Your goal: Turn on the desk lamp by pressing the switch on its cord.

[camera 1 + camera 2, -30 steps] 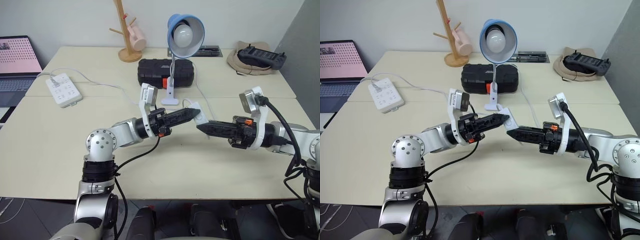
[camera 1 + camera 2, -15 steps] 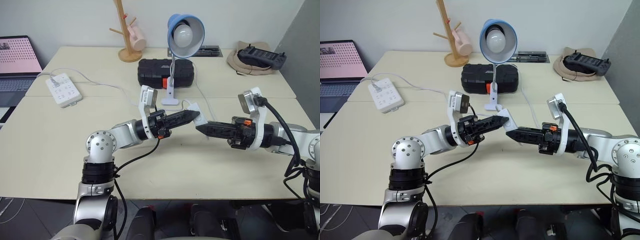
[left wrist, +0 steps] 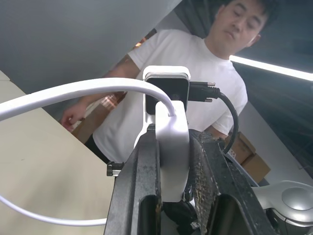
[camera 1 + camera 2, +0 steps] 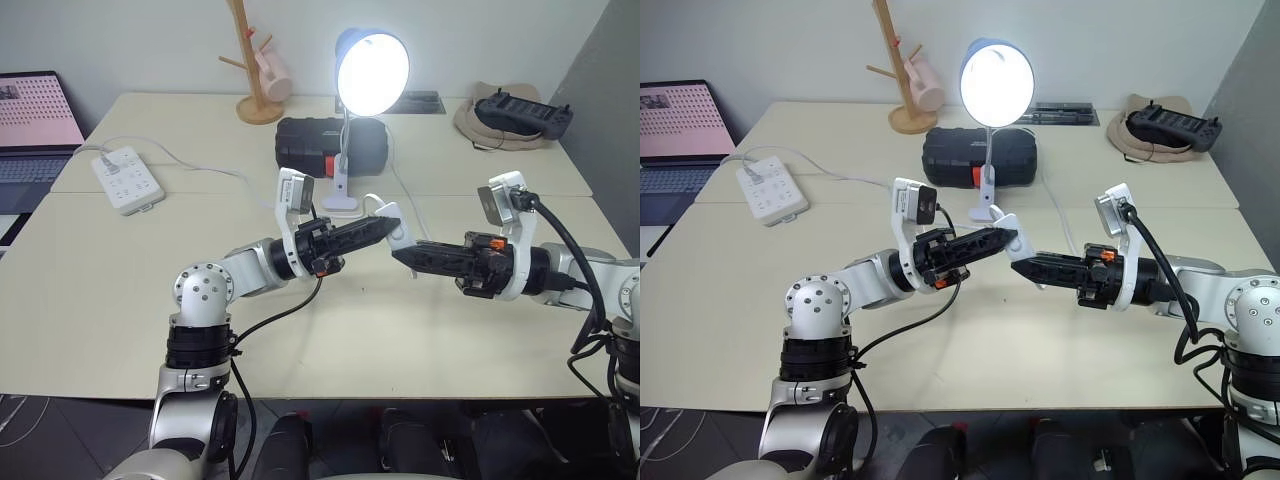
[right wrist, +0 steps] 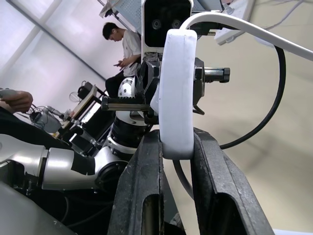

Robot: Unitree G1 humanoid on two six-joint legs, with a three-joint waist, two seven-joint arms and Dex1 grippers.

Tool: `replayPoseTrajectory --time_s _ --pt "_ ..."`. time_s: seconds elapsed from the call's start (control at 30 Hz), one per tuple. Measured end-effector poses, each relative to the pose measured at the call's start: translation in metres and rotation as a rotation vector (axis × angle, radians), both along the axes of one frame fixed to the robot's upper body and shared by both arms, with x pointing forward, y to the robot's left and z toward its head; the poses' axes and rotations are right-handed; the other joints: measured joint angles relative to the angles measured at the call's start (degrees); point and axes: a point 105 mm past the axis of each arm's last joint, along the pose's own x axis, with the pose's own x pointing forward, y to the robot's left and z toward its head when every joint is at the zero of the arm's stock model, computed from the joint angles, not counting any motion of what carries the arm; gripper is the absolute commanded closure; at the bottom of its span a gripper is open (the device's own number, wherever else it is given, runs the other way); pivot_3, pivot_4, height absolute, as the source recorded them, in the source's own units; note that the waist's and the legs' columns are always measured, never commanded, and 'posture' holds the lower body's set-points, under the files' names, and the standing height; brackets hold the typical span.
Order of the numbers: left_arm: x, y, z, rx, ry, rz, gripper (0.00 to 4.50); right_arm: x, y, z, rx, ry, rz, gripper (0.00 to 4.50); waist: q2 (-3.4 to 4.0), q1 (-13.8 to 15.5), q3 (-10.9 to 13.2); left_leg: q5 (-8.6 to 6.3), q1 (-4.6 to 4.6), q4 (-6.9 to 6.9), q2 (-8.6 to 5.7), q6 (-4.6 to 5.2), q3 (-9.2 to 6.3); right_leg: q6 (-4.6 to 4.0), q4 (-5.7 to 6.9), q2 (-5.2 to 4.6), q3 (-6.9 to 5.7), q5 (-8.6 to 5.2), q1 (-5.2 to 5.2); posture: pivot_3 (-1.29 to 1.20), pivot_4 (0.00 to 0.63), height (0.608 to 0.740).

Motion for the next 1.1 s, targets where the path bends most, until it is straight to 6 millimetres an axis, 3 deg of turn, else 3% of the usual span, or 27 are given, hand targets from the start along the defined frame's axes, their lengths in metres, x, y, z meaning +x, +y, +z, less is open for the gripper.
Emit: replayPoseTrajectory --time_s 0.1,0.17,0.3,0.73,0.9,1.1 --pt "0.0 0.0 0.0 0.004 -0.001 0.004 4.01 0.0 0.0 0.0 0.0 0.0 -0.001 4.1 0.0 0.0 0.0 0.0 0.0 0.0 0.0 0.0 0.0 0.0 0.0 0.0 0.0 0.0 0.0 0.0 0.15 0.74" --pt "0.0 0.0 0.0 0.006 -0.004 0.007 3.31 0.0 0.0 0.0 0.0 -0.001 -0.001 4.1 0.0 0.0 0.0 0.0 0.0 0.0 0.0 0.0 0.0 0.0 0.0 0.0 0.0 0.0 0.0 0.0 0.15 0.74" --pt "0.003 0.0 -0.001 0.026 -0.003 0.034 2.72 0.001 0.0 0.0 -0.006 -0.001 -0.007 4.1 0.0 0.0 0.0 0.0 0.0 0.0 0.0 0.0 0.0 0.0 -0.01 0.0 0.0 0.0 0.0 0.0 0.15 0.74" --pt "0.007 0.008 -0.002 0.063 0.0 0.079 0.07 0.01 -0.004 0.004 -0.033 -0.031 -0.006 4.1 0.0 -0.05 0.01 0.0 0.01 -0.01 0.0 0.0 0.0 0.01 -0.02 0.0 0.02 0.0 -0.02 0.0 0.15 0.74" --pt "0.009 0.043 -0.01 0.151 -0.003 0.201 0.02 0.038 -0.018 0.014 -0.133 -0.124 -0.071 4.1 0.01 -0.21 0.02 0.0 0.03 -0.09 0.04 0.0 -0.02 -0.02 -0.02 0.08 0.02 -0.01 -0.07 0.0 0.15 0.74" --pt "0.005 0.077 -0.022 0.396 -0.116 0.327 0.02 0.067 -0.018 -0.02 -0.381 -0.271 -0.084 4.1 0.02 -0.18 0.05 0.0 0.01 -0.11 0.0 -0.02 0.0 -0.02 -0.08 0.05 0.04 -0.01 -0.09 0.0 0.15 0.74"
